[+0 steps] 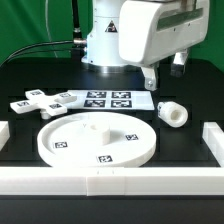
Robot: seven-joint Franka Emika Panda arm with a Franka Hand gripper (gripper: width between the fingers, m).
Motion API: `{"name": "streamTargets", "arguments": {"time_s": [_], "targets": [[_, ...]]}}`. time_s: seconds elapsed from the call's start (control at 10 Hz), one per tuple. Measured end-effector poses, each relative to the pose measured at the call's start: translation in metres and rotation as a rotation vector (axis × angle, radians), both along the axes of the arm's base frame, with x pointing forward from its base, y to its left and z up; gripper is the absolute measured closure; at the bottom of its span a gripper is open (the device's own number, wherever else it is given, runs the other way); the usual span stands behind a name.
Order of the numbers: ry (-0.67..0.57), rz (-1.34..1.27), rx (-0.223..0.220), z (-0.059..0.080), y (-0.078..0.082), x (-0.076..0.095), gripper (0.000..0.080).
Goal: Assemble round table
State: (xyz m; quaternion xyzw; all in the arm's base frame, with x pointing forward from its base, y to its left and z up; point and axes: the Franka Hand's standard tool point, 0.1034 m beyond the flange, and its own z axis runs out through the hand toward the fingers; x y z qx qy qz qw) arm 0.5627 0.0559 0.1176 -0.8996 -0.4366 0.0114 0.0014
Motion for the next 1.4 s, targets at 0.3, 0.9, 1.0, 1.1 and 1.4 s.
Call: {"name": "streamTargets", "arguments": {"time_s": [0.3, 0.9, 1.0, 1.1, 1.4], "targets": [[0.000, 0.000, 0.000, 0.000, 0.000, 0.000, 0.0150], [0.010, 0.180, 0.005, -0.038, -0.067, -0.007, 0.0150], [0.023, 0.197, 0.010, -0.048, -0.080, -0.008, 0.0150], [0.036, 0.196, 0.014, -0.058, -0.090, -0.011, 0.0150], [0.035, 0.206, 0.020, -0.073, -0.096, -0.019, 0.0150]]}}
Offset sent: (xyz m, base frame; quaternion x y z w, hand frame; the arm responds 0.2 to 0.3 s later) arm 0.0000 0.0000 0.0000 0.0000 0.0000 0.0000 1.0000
